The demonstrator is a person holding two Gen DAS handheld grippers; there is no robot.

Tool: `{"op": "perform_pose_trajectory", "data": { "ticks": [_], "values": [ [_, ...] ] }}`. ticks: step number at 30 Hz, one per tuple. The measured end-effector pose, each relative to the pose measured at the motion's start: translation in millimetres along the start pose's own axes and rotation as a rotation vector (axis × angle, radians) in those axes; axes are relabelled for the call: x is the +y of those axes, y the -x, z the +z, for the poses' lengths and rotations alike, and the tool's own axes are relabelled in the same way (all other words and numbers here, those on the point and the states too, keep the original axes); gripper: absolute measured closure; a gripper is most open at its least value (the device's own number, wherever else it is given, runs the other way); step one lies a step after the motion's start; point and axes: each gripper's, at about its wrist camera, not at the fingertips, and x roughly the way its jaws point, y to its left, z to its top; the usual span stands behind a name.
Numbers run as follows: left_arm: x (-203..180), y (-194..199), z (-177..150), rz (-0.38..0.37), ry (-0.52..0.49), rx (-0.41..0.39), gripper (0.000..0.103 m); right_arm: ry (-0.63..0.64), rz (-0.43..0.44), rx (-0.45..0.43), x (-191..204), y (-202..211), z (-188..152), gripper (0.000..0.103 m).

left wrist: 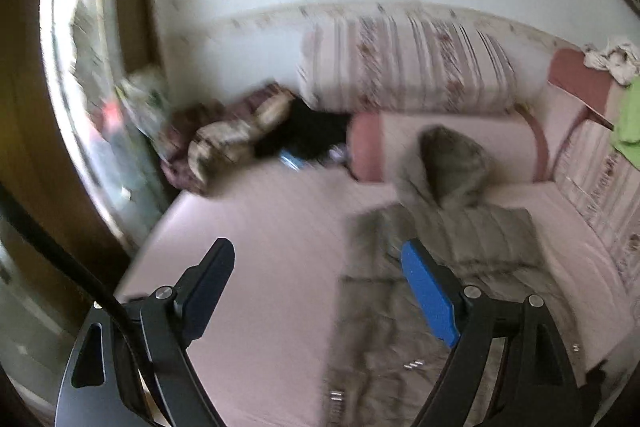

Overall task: Fold large clothes
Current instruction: 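Release the coat and move the right gripper toward the hood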

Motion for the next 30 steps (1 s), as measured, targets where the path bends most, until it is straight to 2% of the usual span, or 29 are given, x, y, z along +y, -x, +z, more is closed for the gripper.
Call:
{"op": "perform_pose_trajectory", "data": {
  "ticks": [4, 10, 13, 18, 24, 27, 30],
  "values": [
    [-17.4, -54.0, -18.4, -0.043, 0.045, 0.06, 0.018, 0.025, 0.002, 0.097, 25.6, -57.8, -16.1, 0.013],
    [-35.4, -127.5, -51.4, -0.055, 0.084, 0.157, 0.018, 0.064, -0.006, 0.217, 57.1, -146.8, -36.5, 0.013],
    [-41.7, -161.7, -64.6, -0.059, 0.097, 0.191, 0.018, 0.054, -0.002, 0.271, 69.0, -188.9, -41.8, 0.013],
    [-37.8, -216.2, -86.0, -0.076, 0.154, 0.253, 0.018, 0.017, 0.013, 0.388, 101.4, -285.4, -46.4, 0.013],
    [-25.5, -261.5, -113.5, -0.054, 0.176, 0.288, 0.018, -0.053, 0.022, 0.421, 153.0, -389.2, -36.9, 0.013],
    [-27.4, -278.1, -121.4, -0.066, 0.121, 0.319, 0.018, -0.104, 0.034, 0.384, 177.1, -433.4, -22.0, 0.013],
    [-29.8, -284.2, -119.2, -0.09, 0.112, 0.311, 0.018, -0.152, 0.063, 0.339, 199.9, -473.7, -0.6, 0.013]
  ]
}}
